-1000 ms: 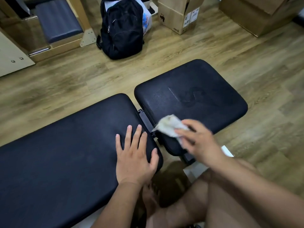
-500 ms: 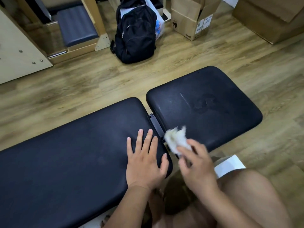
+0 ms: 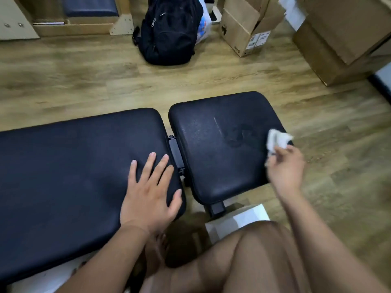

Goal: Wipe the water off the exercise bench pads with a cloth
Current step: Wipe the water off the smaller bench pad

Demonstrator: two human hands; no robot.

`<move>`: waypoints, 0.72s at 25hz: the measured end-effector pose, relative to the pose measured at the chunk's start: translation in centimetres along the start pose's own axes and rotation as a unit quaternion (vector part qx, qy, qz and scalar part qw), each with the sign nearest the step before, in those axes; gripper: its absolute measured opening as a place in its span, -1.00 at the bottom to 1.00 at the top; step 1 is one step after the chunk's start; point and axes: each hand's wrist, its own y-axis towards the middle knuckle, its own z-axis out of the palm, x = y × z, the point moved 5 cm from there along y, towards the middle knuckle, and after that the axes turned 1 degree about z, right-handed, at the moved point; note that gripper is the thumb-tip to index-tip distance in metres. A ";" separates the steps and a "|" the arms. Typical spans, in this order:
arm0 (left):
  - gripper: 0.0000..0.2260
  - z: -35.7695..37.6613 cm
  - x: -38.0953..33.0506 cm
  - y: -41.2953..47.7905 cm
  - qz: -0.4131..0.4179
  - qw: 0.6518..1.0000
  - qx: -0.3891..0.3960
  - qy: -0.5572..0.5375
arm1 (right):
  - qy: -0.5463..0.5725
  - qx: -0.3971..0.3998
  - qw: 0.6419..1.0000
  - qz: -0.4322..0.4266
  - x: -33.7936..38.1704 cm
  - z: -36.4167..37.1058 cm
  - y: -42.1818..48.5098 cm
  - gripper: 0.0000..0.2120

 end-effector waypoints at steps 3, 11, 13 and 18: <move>-0.43 0.0 -0.2 0.1 0.006 1.000 -0.006 -0.002 | 0.084 0.042 0.981 -0.167 10.9 2.5 -10.0 -0.64; -0.41 -0.1 -0.2 0.0 0.003 1.000 -0.009 0.000 | 0.103 0.080 0.988 -0.082 1.7 1.2 1.8 -0.73; -0.41 -0.1 -0.2 0.1 0.005 1.000 -0.010 -0.004 | 0.036 0.058 0.998 -0.006 -2.2 -0.2 7.2 -0.67; -0.41 -0.1 -0.2 0.1 0.006 1.000 0.002 -0.001 | 0.036 0.013 0.999 -0.038 8.1 2.6 0.7 -0.75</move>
